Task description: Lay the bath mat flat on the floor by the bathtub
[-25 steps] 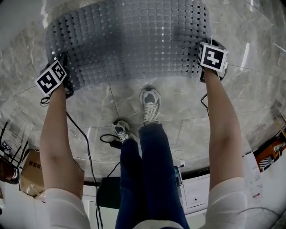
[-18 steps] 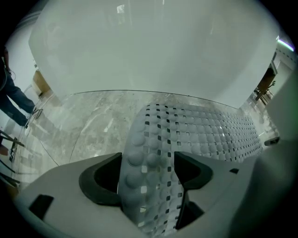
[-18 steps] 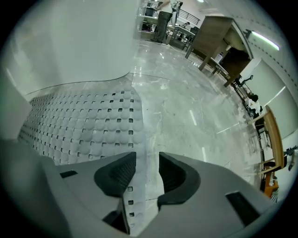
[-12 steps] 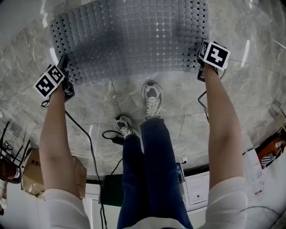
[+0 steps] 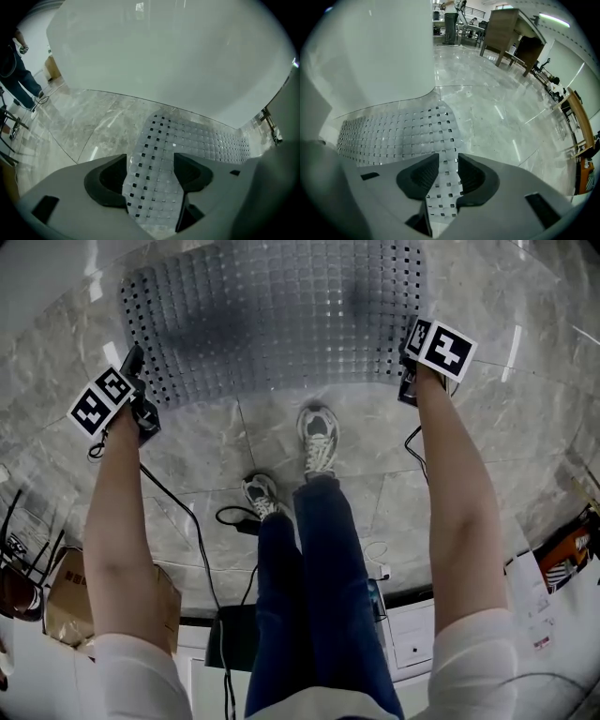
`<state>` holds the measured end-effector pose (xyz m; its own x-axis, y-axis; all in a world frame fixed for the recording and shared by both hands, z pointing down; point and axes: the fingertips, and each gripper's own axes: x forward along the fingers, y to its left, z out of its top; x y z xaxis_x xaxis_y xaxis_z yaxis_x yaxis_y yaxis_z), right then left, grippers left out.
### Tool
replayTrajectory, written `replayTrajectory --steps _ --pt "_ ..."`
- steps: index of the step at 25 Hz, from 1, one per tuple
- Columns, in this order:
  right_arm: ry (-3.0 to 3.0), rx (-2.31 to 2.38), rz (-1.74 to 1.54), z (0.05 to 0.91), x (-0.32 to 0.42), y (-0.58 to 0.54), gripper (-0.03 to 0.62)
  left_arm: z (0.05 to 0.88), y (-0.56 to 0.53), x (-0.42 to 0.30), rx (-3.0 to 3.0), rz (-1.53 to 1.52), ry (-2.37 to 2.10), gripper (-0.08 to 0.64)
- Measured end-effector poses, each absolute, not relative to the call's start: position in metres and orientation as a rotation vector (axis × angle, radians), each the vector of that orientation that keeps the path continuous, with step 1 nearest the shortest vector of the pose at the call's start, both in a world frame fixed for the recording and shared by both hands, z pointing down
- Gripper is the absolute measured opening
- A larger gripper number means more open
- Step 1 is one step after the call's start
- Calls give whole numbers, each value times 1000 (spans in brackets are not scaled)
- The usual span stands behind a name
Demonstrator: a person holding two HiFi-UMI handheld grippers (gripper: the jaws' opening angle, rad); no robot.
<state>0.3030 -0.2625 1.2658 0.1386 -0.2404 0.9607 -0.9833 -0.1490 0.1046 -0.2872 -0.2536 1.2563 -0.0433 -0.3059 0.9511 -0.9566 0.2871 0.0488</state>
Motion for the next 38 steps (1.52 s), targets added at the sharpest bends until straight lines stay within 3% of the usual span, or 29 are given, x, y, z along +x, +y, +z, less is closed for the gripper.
replayTrajectory --steps 1,3,19,38 --pt "-1236 1550 1094 1261 300 -265 128 1252 -255 -286 1195 845 -1550 308" --pt "-1252 1529 1105 1253 293 -267 61 1244 -253 -284 1205 957 -1544 57" --pt "-1368 1457 1139 1185 247 -256 31 1171 -249 -235 1335 905 -1473 35" --pt "-1444 1463 1123 1016 198 -238 31 1010 -239 -196 1446 859 -1418 34"
